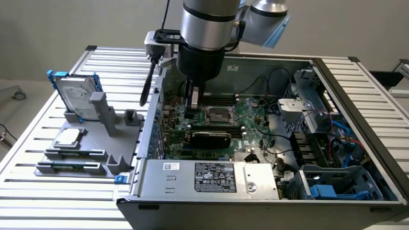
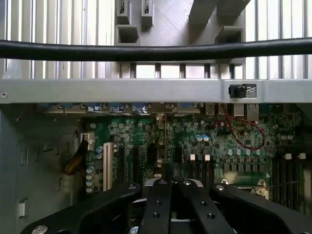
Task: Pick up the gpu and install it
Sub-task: 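Press down on the gpu until it lock into place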
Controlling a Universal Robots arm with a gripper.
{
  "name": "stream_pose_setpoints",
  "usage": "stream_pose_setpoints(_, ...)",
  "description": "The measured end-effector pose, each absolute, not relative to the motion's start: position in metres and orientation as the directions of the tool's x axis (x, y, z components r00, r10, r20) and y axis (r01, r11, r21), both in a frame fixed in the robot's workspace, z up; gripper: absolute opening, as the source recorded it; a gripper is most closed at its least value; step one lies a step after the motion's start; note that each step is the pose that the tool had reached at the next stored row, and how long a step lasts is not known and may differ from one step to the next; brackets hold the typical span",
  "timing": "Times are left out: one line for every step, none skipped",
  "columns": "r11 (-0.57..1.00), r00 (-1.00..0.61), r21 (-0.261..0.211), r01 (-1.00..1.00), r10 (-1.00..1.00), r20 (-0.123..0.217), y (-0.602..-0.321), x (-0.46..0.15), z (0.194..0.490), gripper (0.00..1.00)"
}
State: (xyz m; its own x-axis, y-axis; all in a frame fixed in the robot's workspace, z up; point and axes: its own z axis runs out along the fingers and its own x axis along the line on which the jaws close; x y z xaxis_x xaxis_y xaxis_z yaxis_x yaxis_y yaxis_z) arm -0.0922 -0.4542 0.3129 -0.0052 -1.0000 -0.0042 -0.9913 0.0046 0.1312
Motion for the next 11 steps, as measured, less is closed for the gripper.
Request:
stream_pose_setpoints(0.005, -0.005, 0.131, -0.991, -1.000, -0.004, -0.4552, -0.0880, 0.3130, 0.11)
stream_pose_setpoints(0.005, -0.005, 0.132, -0.991, -1.000, -0.004, -0.4559, -0.0859, 0.3131, 0.11)
stream_pose_setpoints(0.005, -0.005, 0.132, -0.991, -1.000, -0.004, -0.4566, -0.0854, 0.3132, 0.11)
stream_pose_setpoints(0.005, -0.006, 0.132, -0.991, -1.000, -0.005, -0.4566, -0.0853, 0.3133, 0.11)
stream_pose_setpoints(0.005, -0.006, 0.132, -0.991, -1.000, -0.007, -0.4566, -0.0854, 0.3132, 0.11)
stream_pose_setpoints(0.005, -0.006, 0.132, -0.991, -1.000, -0.009, -0.4567, -0.0854, 0.3131, 0.11)
stream_pose_setpoints(0.005, -0.006, 0.132, -0.991, -1.000, -0.010, -0.4567, -0.0853, 0.3132, 0.11)
stream_pose_setpoints(0.004, -0.006, 0.132, -0.991, -1.000, -0.012, -0.4567, -0.0853, 0.3132, 0.11)
stream_pose_setpoints(0.004, -0.006, 0.132, -0.991, -1.000, -0.013, -0.4567, -0.0853, 0.3132, 0.11)
stream_pose_setpoints(0.004, -0.006, 0.132, -0.991, -1.000, -0.015, -0.4567, -0.0853, 0.3132, 0.11)
stream_pose_setpoints(0.004, -0.006, 0.132, -0.991, -1.000, -0.016, -0.4567, -0.0853, 0.3132, 0.11)
